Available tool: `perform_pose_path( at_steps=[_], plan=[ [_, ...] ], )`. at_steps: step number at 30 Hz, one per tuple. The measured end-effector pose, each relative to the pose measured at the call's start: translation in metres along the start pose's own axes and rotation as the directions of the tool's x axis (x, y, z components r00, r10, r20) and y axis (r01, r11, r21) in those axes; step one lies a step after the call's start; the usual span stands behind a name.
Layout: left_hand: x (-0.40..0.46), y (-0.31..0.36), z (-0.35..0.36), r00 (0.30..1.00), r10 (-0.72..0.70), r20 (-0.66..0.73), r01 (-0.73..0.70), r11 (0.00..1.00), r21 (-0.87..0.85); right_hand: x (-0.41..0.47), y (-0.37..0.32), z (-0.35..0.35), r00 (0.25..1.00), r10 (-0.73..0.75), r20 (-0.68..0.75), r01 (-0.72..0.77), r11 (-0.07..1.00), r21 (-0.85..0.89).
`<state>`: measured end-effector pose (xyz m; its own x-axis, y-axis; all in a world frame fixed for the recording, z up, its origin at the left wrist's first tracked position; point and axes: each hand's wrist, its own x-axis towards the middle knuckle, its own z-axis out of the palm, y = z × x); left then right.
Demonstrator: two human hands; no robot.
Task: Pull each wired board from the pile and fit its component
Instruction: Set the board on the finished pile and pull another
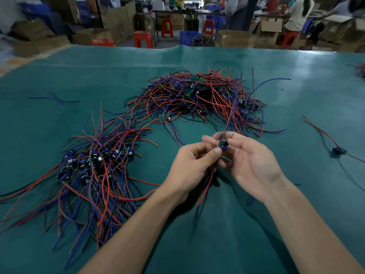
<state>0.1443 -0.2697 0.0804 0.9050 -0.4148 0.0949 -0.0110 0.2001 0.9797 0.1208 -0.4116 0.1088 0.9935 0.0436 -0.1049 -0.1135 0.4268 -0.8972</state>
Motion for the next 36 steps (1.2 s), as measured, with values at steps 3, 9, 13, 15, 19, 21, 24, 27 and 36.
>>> perform_pose_path(
  at_steps=[3, 9, 13, 15, 19, 21, 24, 27, 36],
  plan=[
    [0.001, -0.002, 0.001, 0.998, 0.009, -0.059, -0.008, 1.000, 0.019, 0.000, 0.004, -0.001, 0.992, -0.082, -0.091, 0.069, 0.987, -0.144],
    [0.001, -0.006, 0.001, 0.996, 0.008, -0.088, 0.008, 0.983, 0.182, 0.003, 0.008, -0.010, 0.922, -0.324, -0.213, 0.196, 0.863, -0.465],
    [0.001, -0.005, 0.001, 1.000, -0.015, -0.009, 0.016, 0.980, 0.196, 0.008, 0.001, -0.028, 0.832, -0.486, -0.267, 0.238, 0.748, -0.620],
    [0.000, -0.004, 0.002, 0.999, -0.023, 0.030, 0.016, 0.972, 0.232, 0.009, -0.006, -0.039, 0.767, -0.560, -0.313, 0.270, 0.725, -0.634],
    [-0.001, -0.004, 0.001, 0.999, -0.029, 0.035, 0.021, 0.978, 0.207, 0.010, -0.014, -0.054, 0.620, -0.611, -0.492, 0.314, 0.768, -0.558],
    [0.000, -0.004, 0.000, 0.999, 0.011, -0.049, -0.002, 0.983, 0.186, 0.009, -0.016, -0.057, 0.599, -0.562, -0.570, 0.301, 0.818, -0.491],
    [0.002, -0.004, 0.000, 0.990, 0.043, -0.131, -0.023, 0.988, 0.155, 0.007, -0.007, -0.046, 0.796, -0.448, -0.408, 0.180, 0.818, -0.546],
    [0.002, -0.003, 0.001, 0.992, 0.043, -0.120, -0.021, 0.984, 0.178, 0.005, 0.008, -0.024, 0.916, -0.390, -0.098, 0.222, 0.694, -0.684],
    [0.002, -0.004, 0.001, 0.998, 0.044, -0.047, -0.033, 0.975, 0.219, 0.003, -0.068, 0.019, 0.634, -0.769, -0.078, 0.547, 0.518, -0.658]
  ],
)
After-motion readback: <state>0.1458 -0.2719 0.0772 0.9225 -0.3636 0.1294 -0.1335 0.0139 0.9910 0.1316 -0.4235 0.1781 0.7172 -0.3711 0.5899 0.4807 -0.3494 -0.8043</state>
